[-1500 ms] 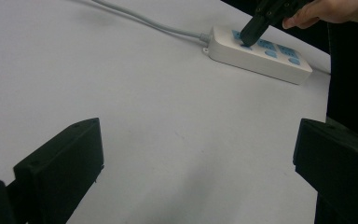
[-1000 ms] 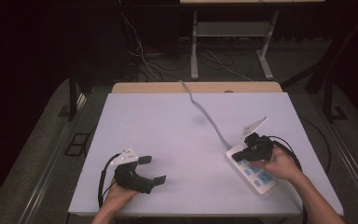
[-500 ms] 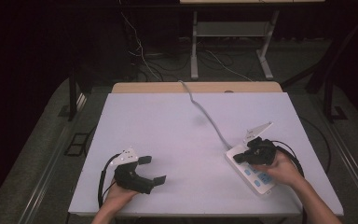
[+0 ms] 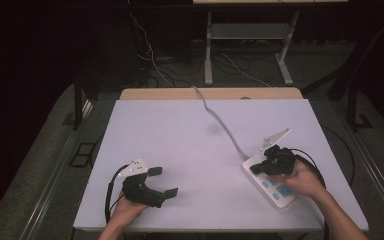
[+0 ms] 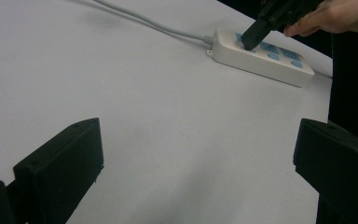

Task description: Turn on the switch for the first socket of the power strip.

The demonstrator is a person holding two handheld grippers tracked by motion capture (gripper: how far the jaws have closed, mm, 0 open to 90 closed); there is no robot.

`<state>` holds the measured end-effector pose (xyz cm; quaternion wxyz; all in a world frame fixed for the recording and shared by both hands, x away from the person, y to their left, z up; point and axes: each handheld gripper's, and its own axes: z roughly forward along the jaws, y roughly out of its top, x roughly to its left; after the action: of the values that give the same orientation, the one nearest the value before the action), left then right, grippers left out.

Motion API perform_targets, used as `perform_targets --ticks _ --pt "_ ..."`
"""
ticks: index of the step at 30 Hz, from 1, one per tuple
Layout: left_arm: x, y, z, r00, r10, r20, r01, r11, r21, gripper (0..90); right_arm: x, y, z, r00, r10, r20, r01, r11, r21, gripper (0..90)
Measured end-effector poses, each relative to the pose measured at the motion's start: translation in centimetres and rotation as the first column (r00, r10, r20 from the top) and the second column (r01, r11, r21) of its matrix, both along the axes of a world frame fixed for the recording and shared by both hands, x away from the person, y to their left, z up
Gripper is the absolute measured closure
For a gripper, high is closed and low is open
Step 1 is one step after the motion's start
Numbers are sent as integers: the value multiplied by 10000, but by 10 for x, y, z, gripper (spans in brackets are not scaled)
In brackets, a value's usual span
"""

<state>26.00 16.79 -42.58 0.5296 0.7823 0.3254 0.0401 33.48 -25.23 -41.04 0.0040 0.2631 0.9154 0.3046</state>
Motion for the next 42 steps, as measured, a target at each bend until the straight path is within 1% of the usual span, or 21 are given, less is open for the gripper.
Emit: perform_targets --ticks 4,11,17,25,33,40,42 --pt "0 1 0 10000 41 -20 -41 10000 -44 1 3 2 2 10000 35 -93 -37 9997 -228 900" --pt "0 0 0 10000 20 -22 -20 10000 -48 1 4 2 3 9998 35 -220 -37 9999 -115 900" --pt "-1 0 0 10000 -20 -8 20 10000 -20 1 6 2 10 10000 -18 -80 18 10000 -10 900" --pt "-1 0 1 10000 8 -7 -8 10000 -89 1 6 -3 25 9995 -249 173 244 9993 273 900" --pt "-2 0 1 10000 65 -4 -65 9999 -141 1 4 -16 35 9975 -601 365 580 9967 562 899" --pt "-3 1 2 9999 116 23 -116 9997 -199 1 0 -28 43 9942 -978 437 932 9910 960 893" --pt "-3 2 2 9999 146 35 -145 9996 -228 2 -2 -32 45 9923 -1155 440 1104 9884 1046 868"
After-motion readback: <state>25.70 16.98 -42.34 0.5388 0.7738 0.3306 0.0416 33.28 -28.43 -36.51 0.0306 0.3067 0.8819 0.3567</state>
